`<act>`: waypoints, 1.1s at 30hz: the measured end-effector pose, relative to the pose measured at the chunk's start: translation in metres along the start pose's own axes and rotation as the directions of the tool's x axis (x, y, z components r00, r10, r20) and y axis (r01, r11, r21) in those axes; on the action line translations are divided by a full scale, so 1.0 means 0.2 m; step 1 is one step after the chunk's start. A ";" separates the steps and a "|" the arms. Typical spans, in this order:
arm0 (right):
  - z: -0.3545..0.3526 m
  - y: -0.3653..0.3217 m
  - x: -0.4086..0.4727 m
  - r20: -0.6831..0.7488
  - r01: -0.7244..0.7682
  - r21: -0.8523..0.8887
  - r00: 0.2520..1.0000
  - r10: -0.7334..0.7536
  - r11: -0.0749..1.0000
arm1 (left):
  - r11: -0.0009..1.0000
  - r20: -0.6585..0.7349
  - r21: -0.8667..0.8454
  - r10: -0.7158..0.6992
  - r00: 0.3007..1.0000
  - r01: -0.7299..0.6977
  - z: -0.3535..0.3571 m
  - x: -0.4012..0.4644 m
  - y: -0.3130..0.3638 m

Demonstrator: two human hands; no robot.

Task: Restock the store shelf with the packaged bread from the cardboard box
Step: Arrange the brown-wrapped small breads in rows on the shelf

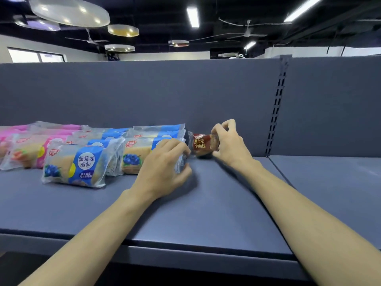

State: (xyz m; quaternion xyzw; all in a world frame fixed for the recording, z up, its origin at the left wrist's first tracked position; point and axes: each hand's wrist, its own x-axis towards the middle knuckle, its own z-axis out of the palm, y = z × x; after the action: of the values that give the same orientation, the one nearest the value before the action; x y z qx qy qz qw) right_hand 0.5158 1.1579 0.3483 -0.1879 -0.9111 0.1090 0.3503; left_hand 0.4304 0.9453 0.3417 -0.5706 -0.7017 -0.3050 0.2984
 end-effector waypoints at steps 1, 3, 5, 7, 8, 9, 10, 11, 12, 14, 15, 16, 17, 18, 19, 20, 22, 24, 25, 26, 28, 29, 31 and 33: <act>0.01 0.00 0.00 -0.002 -0.015 0.013 1.000 0.015 1.000 | 1.000 -0.010 -0.009 -0.004 1.000 0.004 0.00 0.00 0.00; 0.01 0.01 0.00 0.006 -0.042 0.044 0.999 0.042 0.998 | 1.000 -0.023 -0.018 -0.009 1.000 0.009 0.00 0.00 0.00; 0.02 0.01 -0.01 0.023 -0.069 0.079 0.997 0.067 0.994 | 1.000 -0.024 -0.023 -0.015 1.000 0.014 0.00 0.00 0.01; 0.02 0.00 -0.01 0.030 -0.087 0.103 0.996 0.084 0.991 | 0.999 -0.013 -0.031 -0.024 1.000 0.023 0.00 0.00 0.01; 0.01 0.00 -0.01 0.034 -0.089 0.105 0.996 0.086 0.990 | 0.999 -0.007 -0.034 -0.025 1.000 0.025 0.00 0.00 0.01; 0.01 0.00 -0.01 0.042 -0.087 0.101 0.996 0.083 0.991 | 0.999 -0.002 -0.038 -0.025 1.000 0.025 0.00 0.00 0.01; 0.01 0.00 -0.01 0.049 -0.081 0.093 0.996 0.077 0.992 | 0.999 0.001 -0.043 -0.026 1.000 0.026 0.00 0.00 0.01; 0.01 0.00 -0.02 0.052 -0.072 0.087 0.996 0.067 0.994 | 0.999 0.003 -0.047 -0.026 1.000 0.026 0.00 0.00 0.01; 0.01 0.00 -0.02 0.050 -0.061 0.084 0.997 0.057 0.995 | 0.999 0.004 -0.048 -0.025 1.000 0.025 0.00 0.00 0.02; 0.01 0.00 -0.03 0.038 -0.041 0.074 0.999 0.038 0.996 | 0.999 0.009 -0.044 -0.022 1.000 0.023 0.00 0.00 0.02; 0.01 0.00 -0.04 0.029 -0.033 0.063 0.999 0.032 0.997 | 0.999 0.011 -0.041 -0.023 1.000 0.023 0.00 -0.01 0.02; 0.01 -0.01 -0.04 0.018 -0.028 0.051 0.999 0.027 0.998 | 0.999 0.012 -0.039 -0.024 1.000 0.024 0.00 0.00 0.02; 0.00 -0.01 -0.04 0.008 -0.024 0.042 1.000 0.024 0.999 | 0.999 0.013 -0.037 -0.025 1.000 0.026 0.00 -0.01 0.02; 0.00 -0.01 -0.04 0.000 -0.021 0.037 1.000 0.021 0.999 | 0.999 0.015 -0.035 -0.027 1.000 0.028 0.00 -0.01 0.02; 0.00 -0.01 -0.04 -0.005 -0.017 0.036 1.000 0.017 0.999 | 0.999 0.016 -0.033 -0.030 0.999 0.030 0.00 -0.01 0.02; 0.00 -0.02 -0.05 -0.010 -0.013 0.033 1.000 0.013 0.999 | 0.999 0.016 -0.033 -0.032 0.999 0.032 0.00 -0.01 0.02; -0.01 -0.02 -0.05 -0.021 0.000 0.010 1.000 0.000 1.000 | 0.999 0.016 -0.033 -0.036 0.999 0.036 0.00 -0.01 0.02; -0.02 -0.03 -0.05 -0.030 0.008 -0.048 1.000 -0.009 0.999 | 0.999 0.018 -0.028 -0.040 0.999 0.041 -0.01 -0.01 0.01; -0.03 -0.03 -0.04 -0.040 0.014 -0.086 0.999 -0.017 0.996 | 0.999 0.019 -0.024 -0.041 0.999 0.042 -0.01 -0.01 0.02; -0.03 -0.04 -0.04 -0.062 0.033 -0.122 0.997 -0.040 0.992 | 0.999 0.018 -0.020 -0.041 0.999 0.042 -0.01 -0.01 0.02; -0.04 -0.08 -0.03 -0.138 0.109 -0.139 0.982 -0.129 0.984 | 0.999 0.012 -0.016 -0.039 0.999 0.039 -0.02 -0.01 0.02; -0.04 -0.10 -0.03 -0.152 0.145 -0.118 0.975 -0.162 0.982 | 0.999 0.010 -0.016 -0.037 0.999 0.037 -0.02 -0.01 0.02; -0.03 -0.13 -0.03 -0.059 0.178 -0.051 0.982 -0.181 0.983 | 0.999 0.008 -0.014 -0.037 0.999 0.037 -0.02 -0.01 0.02; -0.02 -0.14 -0.03 0.133 0.185 0.015 0.974 -0.185 0.983 | 0.999 0.008 -0.015 -0.036 0.999 0.036 -0.02 -0.01 0.02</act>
State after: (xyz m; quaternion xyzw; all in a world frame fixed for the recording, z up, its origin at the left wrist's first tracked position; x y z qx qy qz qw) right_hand 0.5148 1.1295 0.3561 -0.0941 -0.9460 0.0891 0.2971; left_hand 0.4358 0.9411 0.3435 -0.5613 -0.7106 -0.3133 0.2859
